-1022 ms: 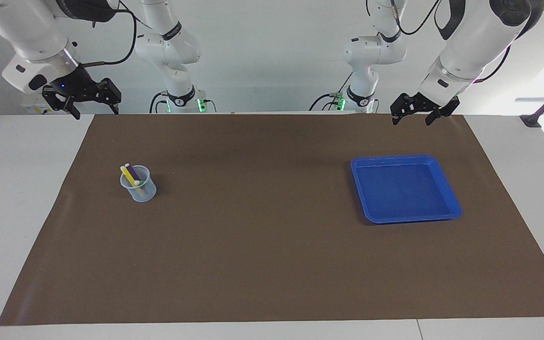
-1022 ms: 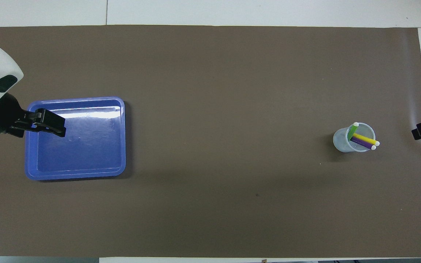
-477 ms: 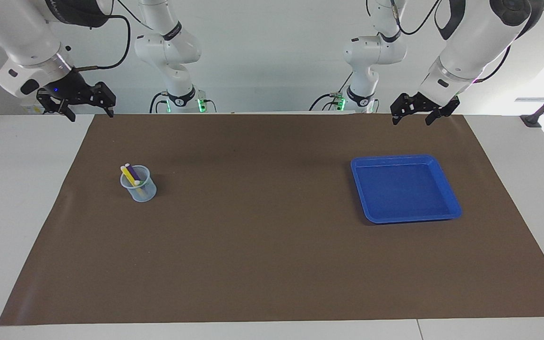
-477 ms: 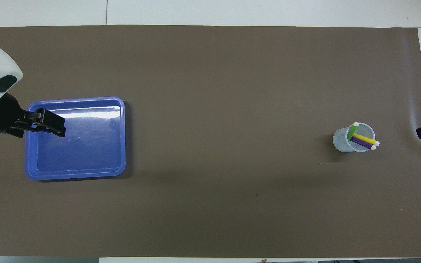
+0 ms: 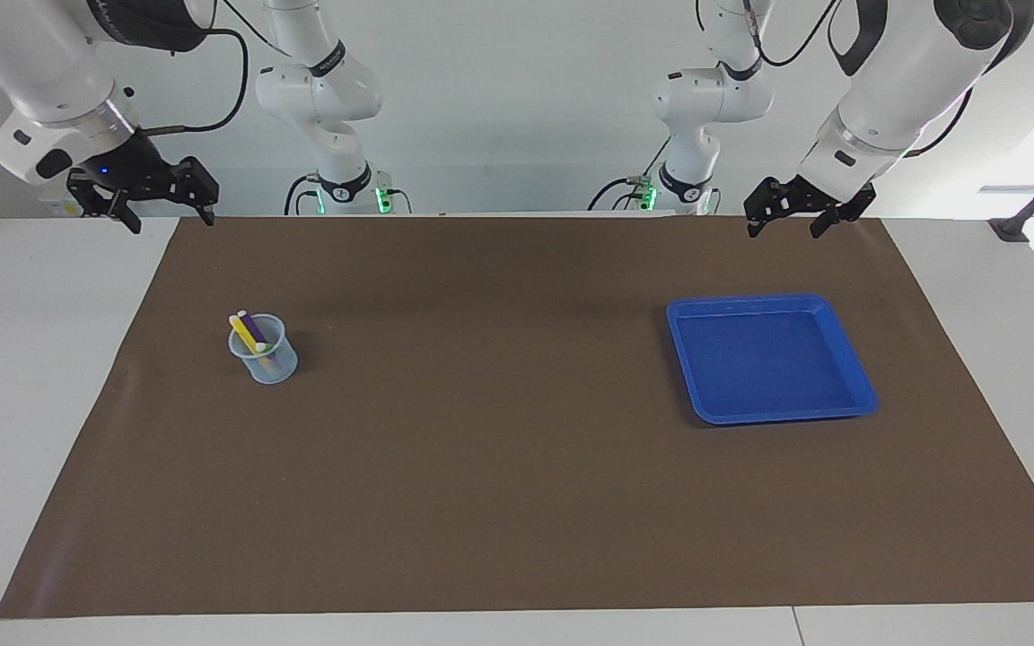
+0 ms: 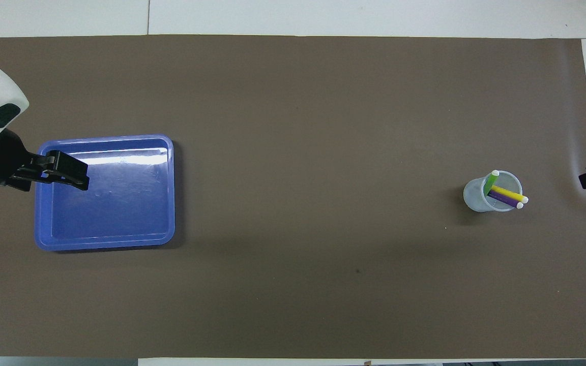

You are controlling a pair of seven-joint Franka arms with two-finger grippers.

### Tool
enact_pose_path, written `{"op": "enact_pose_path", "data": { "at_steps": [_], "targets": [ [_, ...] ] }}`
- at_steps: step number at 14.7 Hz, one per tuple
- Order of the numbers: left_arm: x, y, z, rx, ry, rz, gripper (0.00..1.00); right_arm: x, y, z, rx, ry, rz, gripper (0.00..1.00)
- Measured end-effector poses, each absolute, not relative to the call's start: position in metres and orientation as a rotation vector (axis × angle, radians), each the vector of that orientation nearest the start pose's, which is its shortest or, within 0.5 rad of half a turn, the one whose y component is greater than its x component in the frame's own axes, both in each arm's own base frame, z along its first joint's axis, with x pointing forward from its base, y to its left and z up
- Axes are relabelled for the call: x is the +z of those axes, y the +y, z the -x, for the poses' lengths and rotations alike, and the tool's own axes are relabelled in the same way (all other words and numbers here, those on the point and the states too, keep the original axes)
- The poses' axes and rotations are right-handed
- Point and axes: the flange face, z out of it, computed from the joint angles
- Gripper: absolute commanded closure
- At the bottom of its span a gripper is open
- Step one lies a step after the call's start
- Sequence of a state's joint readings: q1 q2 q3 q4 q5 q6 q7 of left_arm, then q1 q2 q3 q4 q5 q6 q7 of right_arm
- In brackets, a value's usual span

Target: Transfer and insert pens with both arms

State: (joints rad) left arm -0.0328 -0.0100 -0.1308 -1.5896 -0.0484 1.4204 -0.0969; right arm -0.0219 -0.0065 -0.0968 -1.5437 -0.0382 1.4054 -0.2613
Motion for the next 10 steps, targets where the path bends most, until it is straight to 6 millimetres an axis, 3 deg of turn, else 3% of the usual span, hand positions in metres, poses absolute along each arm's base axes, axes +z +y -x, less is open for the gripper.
{"op": "enact_pose_path", "data": {
  "at_steps": [3,10],
  "targets": [
    [0.6094,-0.0891,-0.5265,0.259,0.099,3.156,0.00,0.6274,-0.0597,-0.5313,0.215,-0.243,3.138,0.00],
    [0.6094,-0.0891,-0.5265,0.259,0.099,3.156,0.00,0.6280,-0.0601,-0.5309,0.213,-0.242,3.138,0.00]
  ]
}}
